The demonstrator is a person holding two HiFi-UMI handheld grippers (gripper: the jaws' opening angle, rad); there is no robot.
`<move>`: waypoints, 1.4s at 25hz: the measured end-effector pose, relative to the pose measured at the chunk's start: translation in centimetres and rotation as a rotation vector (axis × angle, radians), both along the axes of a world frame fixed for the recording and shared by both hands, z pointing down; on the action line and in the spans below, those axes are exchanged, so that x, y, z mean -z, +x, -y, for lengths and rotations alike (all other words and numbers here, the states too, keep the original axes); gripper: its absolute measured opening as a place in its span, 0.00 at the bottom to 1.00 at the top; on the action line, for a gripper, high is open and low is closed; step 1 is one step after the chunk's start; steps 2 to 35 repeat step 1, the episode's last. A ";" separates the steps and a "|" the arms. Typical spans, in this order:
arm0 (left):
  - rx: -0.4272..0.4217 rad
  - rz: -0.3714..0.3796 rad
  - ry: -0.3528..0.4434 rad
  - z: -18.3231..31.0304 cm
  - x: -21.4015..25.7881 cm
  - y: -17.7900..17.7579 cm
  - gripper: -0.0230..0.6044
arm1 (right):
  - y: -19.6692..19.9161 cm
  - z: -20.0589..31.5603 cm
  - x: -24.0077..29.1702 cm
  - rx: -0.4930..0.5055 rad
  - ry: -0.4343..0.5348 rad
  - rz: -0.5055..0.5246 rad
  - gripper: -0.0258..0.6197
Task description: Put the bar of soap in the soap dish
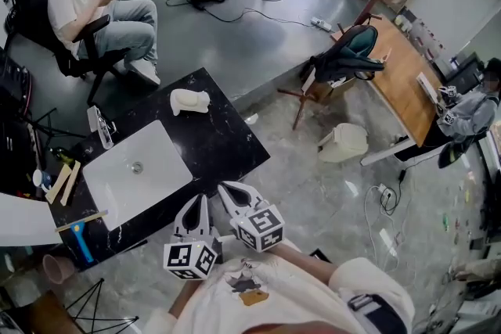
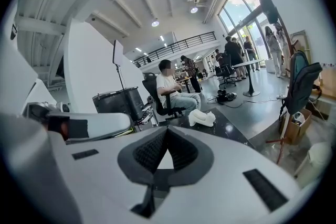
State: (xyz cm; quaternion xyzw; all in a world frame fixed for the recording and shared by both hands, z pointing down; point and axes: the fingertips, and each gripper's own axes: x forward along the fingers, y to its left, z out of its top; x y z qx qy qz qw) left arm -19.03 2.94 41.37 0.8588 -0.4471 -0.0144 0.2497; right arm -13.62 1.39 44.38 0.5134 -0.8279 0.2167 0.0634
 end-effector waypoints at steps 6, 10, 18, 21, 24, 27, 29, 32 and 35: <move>-0.003 -0.005 -0.003 -0.1 0.1 0.3 0.05 | 0.4 -0.1 0.2 -0.006 0.001 -0.004 0.05; -0.003 -0.005 -0.003 -0.1 0.1 0.3 0.05 | 0.4 -0.1 0.2 -0.006 0.001 -0.004 0.05; -0.003 -0.005 -0.003 -0.1 0.1 0.3 0.05 | 0.4 -0.1 0.2 -0.006 0.001 -0.004 0.05; -0.003 -0.005 -0.003 -0.1 0.1 0.3 0.05 | 0.4 -0.1 0.2 -0.006 0.001 -0.004 0.05; -0.003 -0.005 -0.003 -0.1 0.1 0.3 0.05 | 0.4 -0.1 0.2 -0.006 0.001 -0.004 0.05; -0.003 -0.005 -0.003 -0.1 0.1 0.3 0.05 | 0.4 -0.1 0.2 -0.006 0.001 -0.004 0.05; -0.003 -0.005 -0.003 -0.1 0.1 0.3 0.05 | 0.4 -0.1 0.2 -0.006 0.001 -0.004 0.05; -0.003 -0.005 -0.003 -0.1 0.1 0.3 0.05 | 0.4 -0.1 0.2 -0.006 0.001 -0.004 0.05; -0.003 -0.005 -0.003 -0.1 0.1 0.3 0.05 | 0.4 -0.1 0.2 -0.006 0.001 -0.004 0.05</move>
